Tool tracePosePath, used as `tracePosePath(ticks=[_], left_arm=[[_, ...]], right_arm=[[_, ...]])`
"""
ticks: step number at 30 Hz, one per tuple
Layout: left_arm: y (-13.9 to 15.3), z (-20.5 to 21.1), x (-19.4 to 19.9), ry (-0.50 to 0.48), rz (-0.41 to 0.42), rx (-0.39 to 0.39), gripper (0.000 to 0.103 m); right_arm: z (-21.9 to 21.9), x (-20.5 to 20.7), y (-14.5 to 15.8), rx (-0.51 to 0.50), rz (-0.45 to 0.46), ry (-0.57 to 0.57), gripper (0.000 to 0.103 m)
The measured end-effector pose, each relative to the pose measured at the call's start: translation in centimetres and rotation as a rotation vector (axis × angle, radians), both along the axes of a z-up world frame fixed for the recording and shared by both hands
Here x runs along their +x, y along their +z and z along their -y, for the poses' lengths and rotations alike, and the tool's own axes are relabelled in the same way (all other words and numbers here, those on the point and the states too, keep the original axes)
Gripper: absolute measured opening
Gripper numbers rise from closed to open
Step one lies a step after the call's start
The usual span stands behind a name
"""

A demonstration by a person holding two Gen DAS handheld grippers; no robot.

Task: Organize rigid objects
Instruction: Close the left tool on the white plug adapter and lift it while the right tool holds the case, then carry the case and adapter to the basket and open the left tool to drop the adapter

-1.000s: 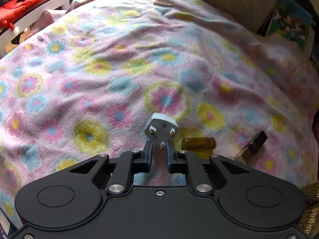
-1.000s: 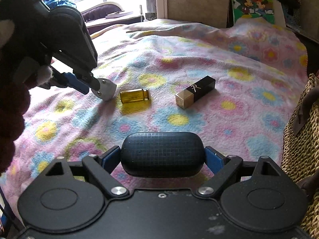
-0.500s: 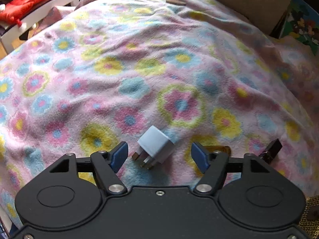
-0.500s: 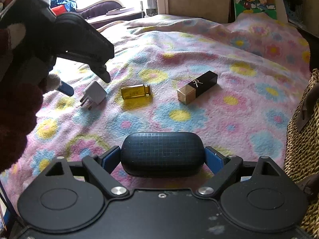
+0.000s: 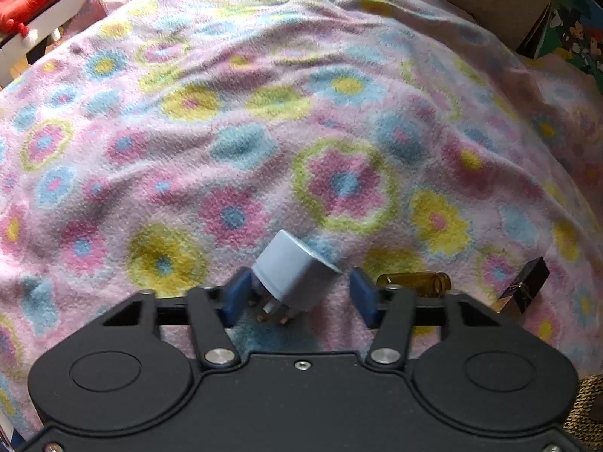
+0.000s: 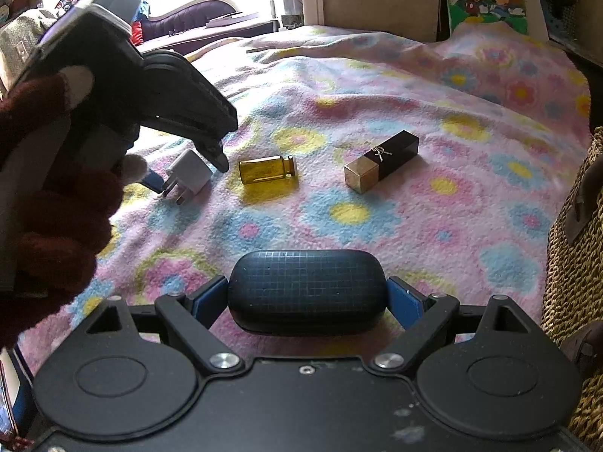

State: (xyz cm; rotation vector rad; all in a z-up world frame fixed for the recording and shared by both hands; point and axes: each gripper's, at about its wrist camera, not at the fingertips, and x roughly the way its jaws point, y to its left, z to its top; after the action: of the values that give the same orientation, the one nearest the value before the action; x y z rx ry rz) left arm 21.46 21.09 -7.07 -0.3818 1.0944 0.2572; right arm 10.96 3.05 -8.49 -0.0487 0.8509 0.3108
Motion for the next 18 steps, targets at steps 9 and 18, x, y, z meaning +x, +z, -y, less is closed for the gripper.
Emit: tracePosePath(ticks=[9, 18], left_arm=[[2.0, 0.5, -0.9, 0.008, 0.083, -0.013, 0.046], [7.8, 1.5, -3.3, 0.021, 0.202, 0.004, 0.046]], right_arm=[[-0.2, -0.8, 1.2, 0.017, 0.025, 0.01, 0.089], [1.0, -2.8, 6.4, 0.072, 0.103, 0.034, 0.089]])
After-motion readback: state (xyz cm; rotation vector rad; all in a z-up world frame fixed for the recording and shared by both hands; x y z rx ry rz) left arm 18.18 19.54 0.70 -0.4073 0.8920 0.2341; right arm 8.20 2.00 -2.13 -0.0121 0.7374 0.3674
